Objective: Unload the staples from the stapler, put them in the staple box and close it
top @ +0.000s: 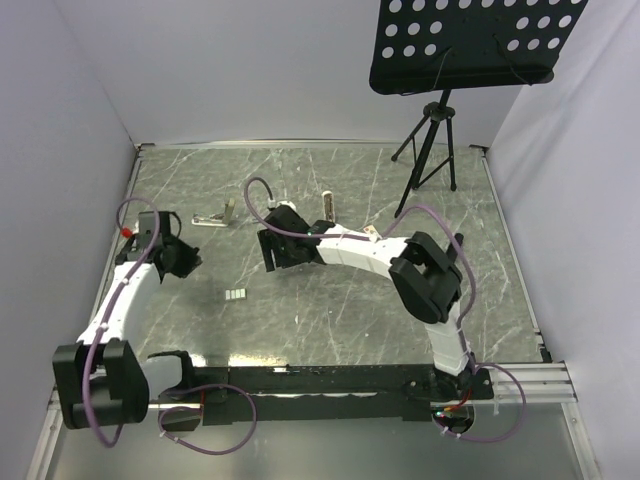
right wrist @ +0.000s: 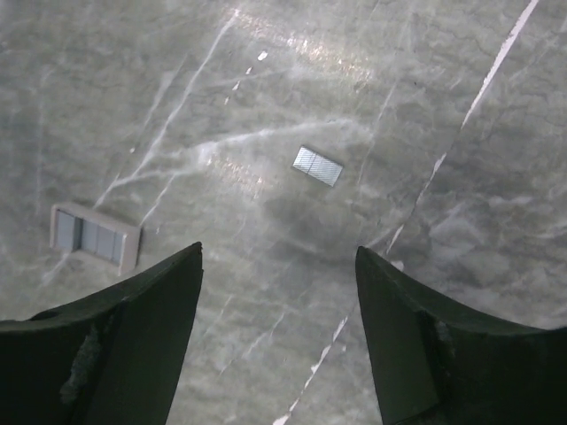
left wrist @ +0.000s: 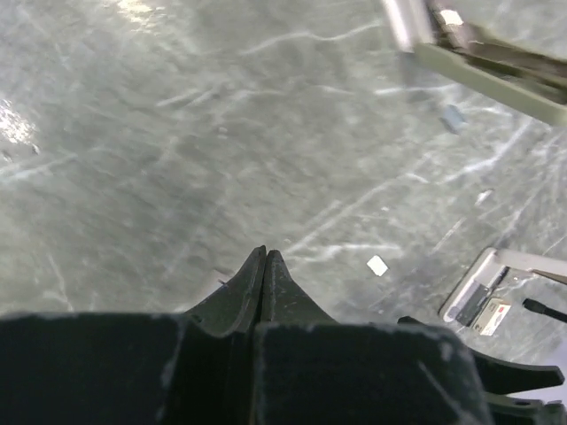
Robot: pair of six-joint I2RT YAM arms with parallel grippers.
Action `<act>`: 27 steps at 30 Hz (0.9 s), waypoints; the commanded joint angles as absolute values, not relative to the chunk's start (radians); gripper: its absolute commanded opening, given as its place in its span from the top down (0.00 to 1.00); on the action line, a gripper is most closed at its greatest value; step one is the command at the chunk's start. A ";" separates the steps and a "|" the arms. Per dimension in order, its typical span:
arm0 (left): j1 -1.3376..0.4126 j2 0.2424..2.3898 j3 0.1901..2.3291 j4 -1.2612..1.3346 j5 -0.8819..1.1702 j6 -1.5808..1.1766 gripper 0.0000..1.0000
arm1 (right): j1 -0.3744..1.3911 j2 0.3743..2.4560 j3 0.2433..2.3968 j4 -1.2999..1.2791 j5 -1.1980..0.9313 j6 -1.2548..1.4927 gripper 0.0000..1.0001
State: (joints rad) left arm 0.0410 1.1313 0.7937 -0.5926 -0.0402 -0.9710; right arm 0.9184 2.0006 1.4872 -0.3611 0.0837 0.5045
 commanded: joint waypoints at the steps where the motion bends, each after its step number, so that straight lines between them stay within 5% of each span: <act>1: 0.146 1.150 0.703 -0.483 0.199 -0.868 0.99 | 0.914 2.059 1.578 -0.416 0.123 0.529 0.27; 27: 0.126 1.318 0.483 -0.319 0.325 -0.931 0.99 | 0.920 2.192 1.674 -0.416 0.143 0.558 0.36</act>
